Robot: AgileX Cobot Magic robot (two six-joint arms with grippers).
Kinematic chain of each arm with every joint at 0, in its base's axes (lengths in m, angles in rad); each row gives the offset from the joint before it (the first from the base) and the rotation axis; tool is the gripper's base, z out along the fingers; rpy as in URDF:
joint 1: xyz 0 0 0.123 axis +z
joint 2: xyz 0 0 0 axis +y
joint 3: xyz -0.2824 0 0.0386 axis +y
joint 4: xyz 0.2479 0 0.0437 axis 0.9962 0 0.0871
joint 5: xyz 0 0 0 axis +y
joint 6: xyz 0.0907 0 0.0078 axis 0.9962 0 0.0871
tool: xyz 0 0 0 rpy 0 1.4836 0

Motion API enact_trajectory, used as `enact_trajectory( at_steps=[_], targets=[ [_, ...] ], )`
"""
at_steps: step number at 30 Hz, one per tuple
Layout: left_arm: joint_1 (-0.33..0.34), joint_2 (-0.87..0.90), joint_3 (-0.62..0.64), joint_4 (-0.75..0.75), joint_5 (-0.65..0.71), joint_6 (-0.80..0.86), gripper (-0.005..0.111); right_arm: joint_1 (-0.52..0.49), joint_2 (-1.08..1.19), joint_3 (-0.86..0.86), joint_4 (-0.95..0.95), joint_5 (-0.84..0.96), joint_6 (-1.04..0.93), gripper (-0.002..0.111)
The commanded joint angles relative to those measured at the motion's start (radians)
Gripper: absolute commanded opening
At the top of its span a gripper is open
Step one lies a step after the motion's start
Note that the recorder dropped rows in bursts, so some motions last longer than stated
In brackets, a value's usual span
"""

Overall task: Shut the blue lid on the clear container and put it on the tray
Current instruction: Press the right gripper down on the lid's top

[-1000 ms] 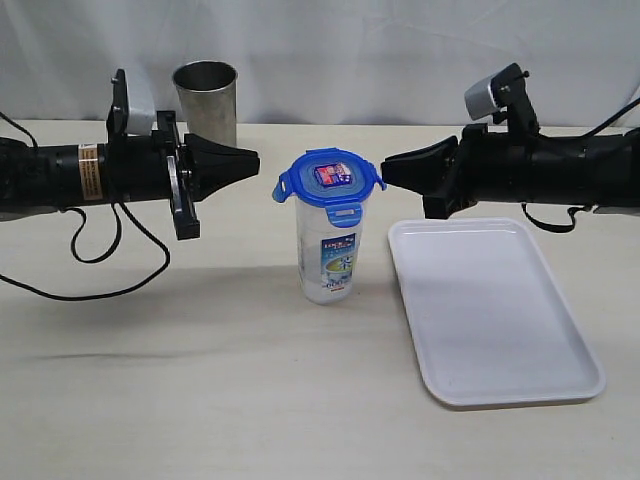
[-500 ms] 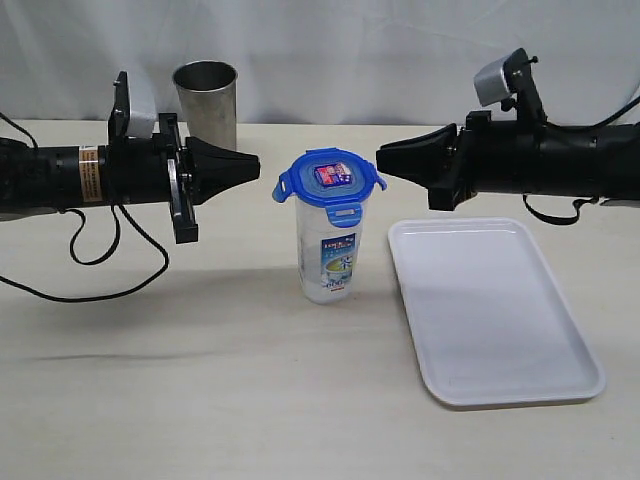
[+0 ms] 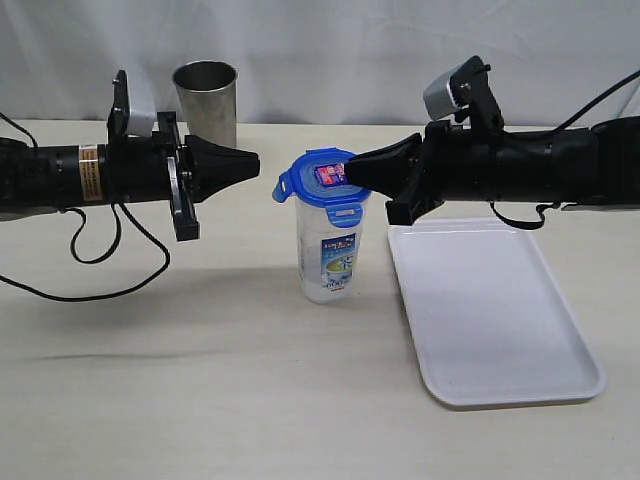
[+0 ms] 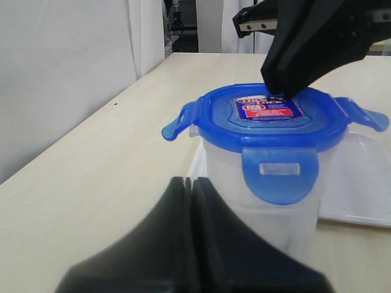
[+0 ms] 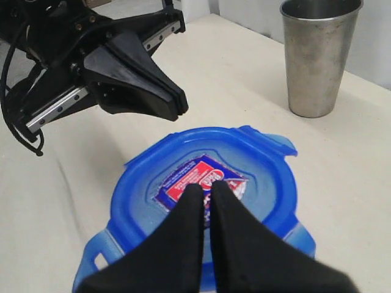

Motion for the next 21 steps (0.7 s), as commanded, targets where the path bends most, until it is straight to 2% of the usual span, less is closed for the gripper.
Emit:
enact_trajectory(
  at_steps=[1, 12, 16, 21],
  targets=[
    [-0.001, -0.008, 0.003, -0.024, -0.008, -0.007, 0.0, 0.002, -0.006, -0.002, -0.002, -0.021, -0.005, 0.005],
    [-0.019, 0.046, 0.003, -0.03, 0.019, 0.004, 0.0, 0.003, -0.002, 0.0, -0.029, -0.021, 0.009, 0.005],
    [-0.048, 0.109, 0.003, -0.093, 0.02, 0.068, 0.0, 0.003, -0.002, 0.0, -0.037, -0.021, 0.014, 0.005],
    [-0.05, 0.164, 0.003, -0.171, 0.011, 0.078, 0.002, 0.003, -0.002, 0.0, -0.053, -0.021, 0.025, 0.005]
  ],
)
